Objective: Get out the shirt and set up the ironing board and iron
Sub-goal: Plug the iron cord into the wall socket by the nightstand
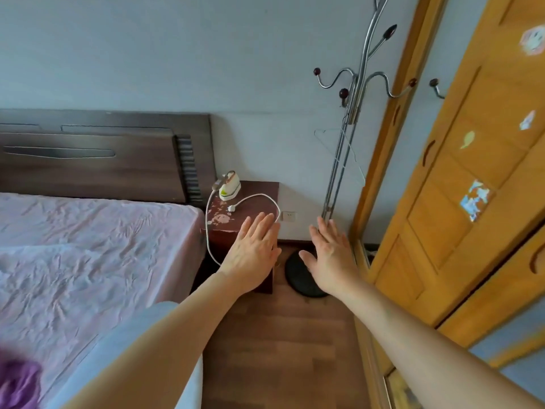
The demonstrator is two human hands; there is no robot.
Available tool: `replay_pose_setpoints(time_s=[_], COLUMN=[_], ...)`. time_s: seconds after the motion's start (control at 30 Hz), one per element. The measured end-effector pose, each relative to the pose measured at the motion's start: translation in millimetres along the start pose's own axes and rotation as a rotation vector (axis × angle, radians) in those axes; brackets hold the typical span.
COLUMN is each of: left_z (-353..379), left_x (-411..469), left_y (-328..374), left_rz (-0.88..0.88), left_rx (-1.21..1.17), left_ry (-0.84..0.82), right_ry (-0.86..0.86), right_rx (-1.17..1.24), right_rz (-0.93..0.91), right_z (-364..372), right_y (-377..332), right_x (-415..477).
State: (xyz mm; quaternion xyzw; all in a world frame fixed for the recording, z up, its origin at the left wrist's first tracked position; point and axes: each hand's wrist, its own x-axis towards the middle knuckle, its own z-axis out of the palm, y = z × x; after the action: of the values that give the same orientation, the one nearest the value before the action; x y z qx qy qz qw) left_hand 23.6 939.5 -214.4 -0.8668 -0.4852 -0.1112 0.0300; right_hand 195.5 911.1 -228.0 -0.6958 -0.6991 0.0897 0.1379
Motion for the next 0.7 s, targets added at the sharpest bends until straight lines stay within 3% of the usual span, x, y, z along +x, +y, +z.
replay_pose_setpoints(time_s=[0.37, 0.7], left_z=[81.9, 147.3], left_x=[145.5, 221.1], left_y=[-73.1, -159.9], left_rz=[-0.113, -0.231], left_rx=[-0.022, -0.050], left_ry=[-0.045, -0.048], right_ry=[-0.129, -0.221], right_rx=[-0.016, 0.024], right_rz=[-0.106, -0.223], right_z=[39.5, 86.9], right_y=[33.7, 12.5], right_x=[192.4, 343.2])
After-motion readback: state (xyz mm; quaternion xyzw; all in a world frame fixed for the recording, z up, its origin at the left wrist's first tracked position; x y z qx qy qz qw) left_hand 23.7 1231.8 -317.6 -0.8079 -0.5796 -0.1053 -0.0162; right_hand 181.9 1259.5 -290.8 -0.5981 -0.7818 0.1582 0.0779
